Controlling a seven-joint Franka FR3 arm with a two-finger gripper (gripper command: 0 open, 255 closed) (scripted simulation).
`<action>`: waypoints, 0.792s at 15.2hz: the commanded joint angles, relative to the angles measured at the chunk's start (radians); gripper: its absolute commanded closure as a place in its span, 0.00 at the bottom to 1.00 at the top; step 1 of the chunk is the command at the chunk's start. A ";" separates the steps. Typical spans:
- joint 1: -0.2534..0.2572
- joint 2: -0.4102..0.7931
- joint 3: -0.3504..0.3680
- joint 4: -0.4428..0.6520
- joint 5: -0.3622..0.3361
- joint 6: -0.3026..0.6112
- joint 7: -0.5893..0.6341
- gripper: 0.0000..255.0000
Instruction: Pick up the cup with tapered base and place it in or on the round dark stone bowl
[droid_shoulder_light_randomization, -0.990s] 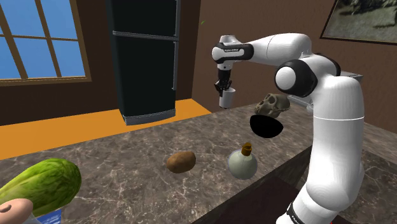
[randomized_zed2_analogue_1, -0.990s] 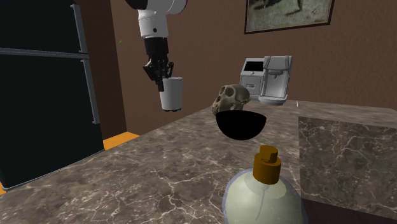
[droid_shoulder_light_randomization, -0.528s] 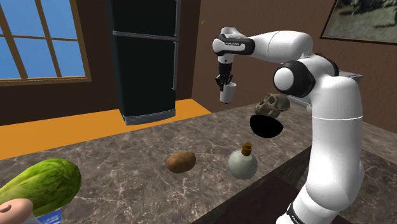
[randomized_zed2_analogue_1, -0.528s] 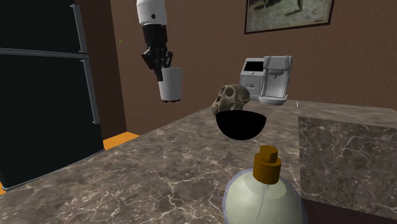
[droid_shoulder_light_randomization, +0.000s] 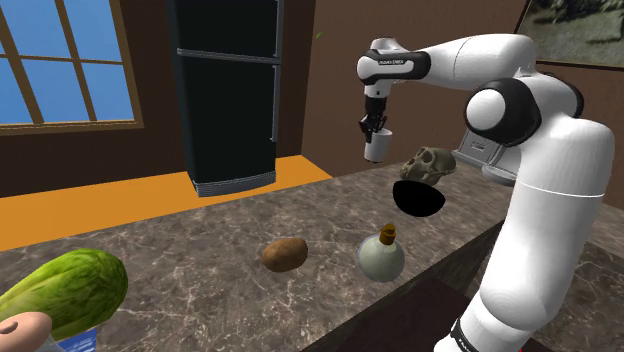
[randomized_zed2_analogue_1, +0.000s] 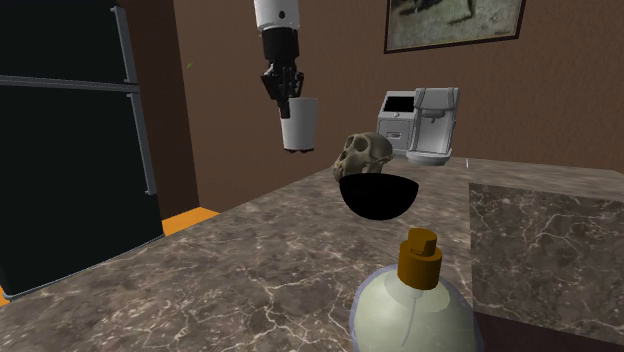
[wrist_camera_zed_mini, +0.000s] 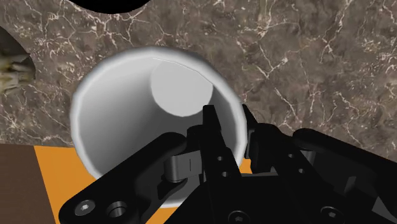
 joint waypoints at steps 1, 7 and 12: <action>-0.008 -0.071 -0.012 -0.088 -0.019 0.021 -0.021 1.00; -0.046 -0.237 -0.051 -0.259 -0.071 0.043 -0.091 1.00; -0.085 -0.355 -0.089 -0.361 -0.117 0.043 -0.158 1.00</action>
